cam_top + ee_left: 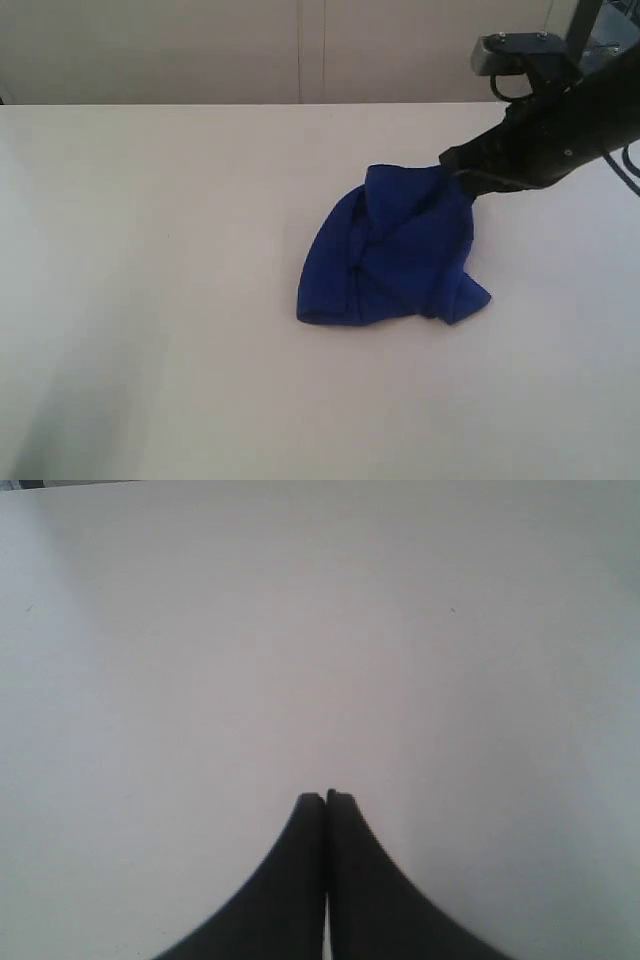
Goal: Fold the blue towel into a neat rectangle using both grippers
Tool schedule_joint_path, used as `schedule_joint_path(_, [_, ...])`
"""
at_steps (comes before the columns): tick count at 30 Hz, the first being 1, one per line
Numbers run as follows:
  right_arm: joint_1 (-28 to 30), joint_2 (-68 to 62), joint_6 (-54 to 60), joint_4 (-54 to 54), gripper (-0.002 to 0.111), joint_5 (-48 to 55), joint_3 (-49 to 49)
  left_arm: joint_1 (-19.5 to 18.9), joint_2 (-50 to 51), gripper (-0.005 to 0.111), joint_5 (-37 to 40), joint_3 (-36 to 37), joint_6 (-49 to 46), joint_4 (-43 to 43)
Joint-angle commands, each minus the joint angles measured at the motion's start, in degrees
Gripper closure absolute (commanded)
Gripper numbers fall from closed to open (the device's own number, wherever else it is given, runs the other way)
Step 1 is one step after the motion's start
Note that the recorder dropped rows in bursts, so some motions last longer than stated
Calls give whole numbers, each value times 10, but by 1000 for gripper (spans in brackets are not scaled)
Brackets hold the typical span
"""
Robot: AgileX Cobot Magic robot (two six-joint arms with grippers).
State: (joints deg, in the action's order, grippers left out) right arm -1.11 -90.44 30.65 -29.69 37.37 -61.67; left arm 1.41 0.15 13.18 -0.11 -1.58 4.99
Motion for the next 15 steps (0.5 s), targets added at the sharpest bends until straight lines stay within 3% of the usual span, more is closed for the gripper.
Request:
schedule_joint_path(1, [0,32,-9,-1,108,14,37,-2,-1,107,2,1,1,5])
schedule_joint_path(15, [0,69,-4,4,108,-51,92,-2,-1,107,2,1,1,5])
